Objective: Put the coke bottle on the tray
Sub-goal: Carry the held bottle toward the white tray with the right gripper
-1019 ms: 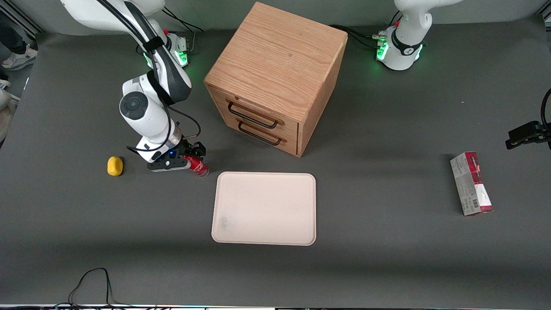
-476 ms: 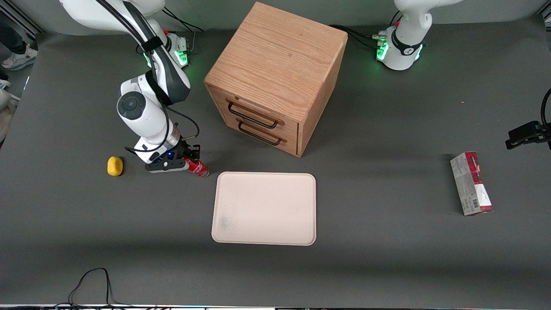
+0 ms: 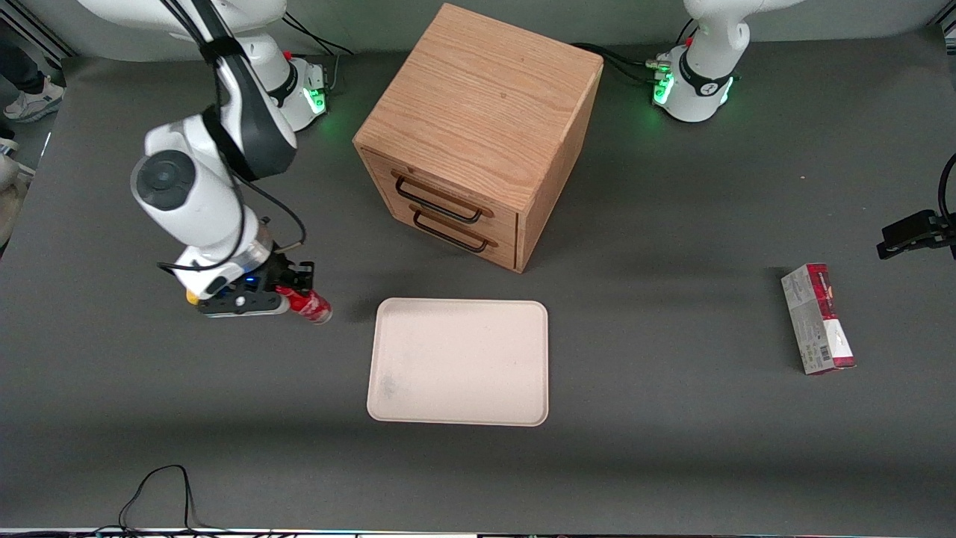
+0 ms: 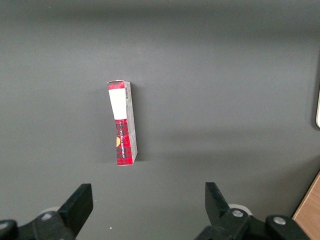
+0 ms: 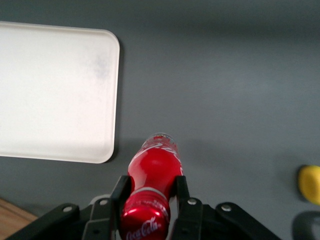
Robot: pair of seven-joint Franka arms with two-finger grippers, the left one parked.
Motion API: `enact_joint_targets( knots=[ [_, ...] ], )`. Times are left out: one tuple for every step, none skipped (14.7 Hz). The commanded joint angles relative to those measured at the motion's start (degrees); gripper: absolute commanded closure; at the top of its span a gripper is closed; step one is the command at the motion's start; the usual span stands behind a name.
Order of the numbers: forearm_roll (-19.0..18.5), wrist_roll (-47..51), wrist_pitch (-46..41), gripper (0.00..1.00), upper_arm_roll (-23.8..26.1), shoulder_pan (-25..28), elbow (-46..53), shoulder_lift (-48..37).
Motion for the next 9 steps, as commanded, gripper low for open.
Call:
enact_joint_targets(
  knots=[
    [-0.9, -1.0, -16.3, 1.0, 0.2, -0.9, 17.1, 4.0],
    [-0.8, -1.5, -22.4, 1.0, 0.2, -1.0, 23.6, 6.6],
    [-0.6, -1.5, -26.3, 1.0, 0.3, -1.0, 29.7, 8.9],
    [-0.5, -1.5, -29.0, 1.0, 0.4, -0.9, 34.7, 10.6],
    [-0.3, -1.5, -30.2, 1.0, 0.6, -0.6, 38.4, 12.0],
    [-0.1, -1.5, -30.2, 1.0, 1.1, -0.2, 40.4, 12.5],
    [0.3, -1.5, -29.2, 1.0, 1.7, -0.1, 41.7, 13.5],
    [0.3, -1.4, -27.9, 1.0, 2.7, -0.2, 42.9, 14.4],
    [0.3, -1.2, -26.0, 1.0, 3.8, -0.2, 43.8, 15.6]
  ],
)
